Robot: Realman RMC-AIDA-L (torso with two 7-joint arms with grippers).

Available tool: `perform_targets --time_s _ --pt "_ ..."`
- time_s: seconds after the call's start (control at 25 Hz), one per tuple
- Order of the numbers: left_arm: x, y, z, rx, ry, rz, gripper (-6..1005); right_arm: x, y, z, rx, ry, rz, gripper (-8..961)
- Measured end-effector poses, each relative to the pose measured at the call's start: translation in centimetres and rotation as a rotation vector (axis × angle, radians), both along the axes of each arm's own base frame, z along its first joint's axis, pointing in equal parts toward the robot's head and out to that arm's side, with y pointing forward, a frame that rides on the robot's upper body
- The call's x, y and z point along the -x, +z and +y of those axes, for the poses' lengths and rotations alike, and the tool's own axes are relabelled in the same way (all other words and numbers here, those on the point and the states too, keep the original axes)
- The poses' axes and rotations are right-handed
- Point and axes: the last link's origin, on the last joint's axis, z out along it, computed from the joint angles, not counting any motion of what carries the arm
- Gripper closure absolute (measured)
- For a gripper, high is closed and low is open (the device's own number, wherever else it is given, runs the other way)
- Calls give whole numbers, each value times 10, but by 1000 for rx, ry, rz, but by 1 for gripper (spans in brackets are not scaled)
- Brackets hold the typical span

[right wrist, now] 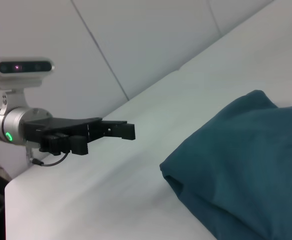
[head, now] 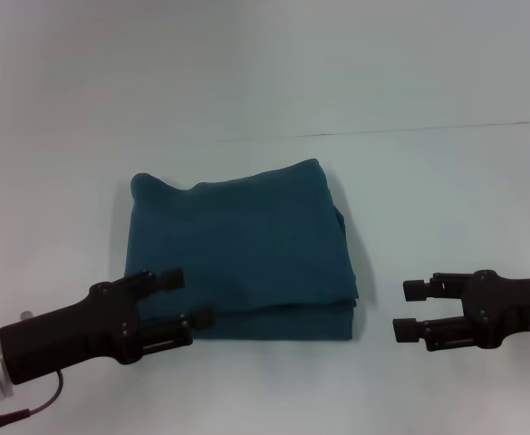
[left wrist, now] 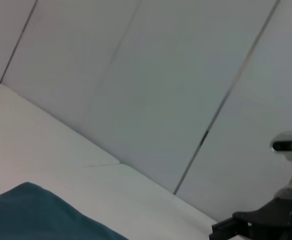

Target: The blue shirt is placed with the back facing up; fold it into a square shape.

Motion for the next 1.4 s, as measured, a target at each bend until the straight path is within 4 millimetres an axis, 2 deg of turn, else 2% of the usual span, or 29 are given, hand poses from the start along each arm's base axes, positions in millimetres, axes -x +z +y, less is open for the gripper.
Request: perform_targets --time_s 0.36,0.68,1.4 --pt "-6 2 7 -34 -67 32 92 10 17 17 -23 -13 2 44" --pt "-8 6 9 -52 -104 60 94 13 29 17 0 -38 -4 47" --pt "-7 7 10 -34 -117 93 94 16 29 19 11 -37 -11 48"
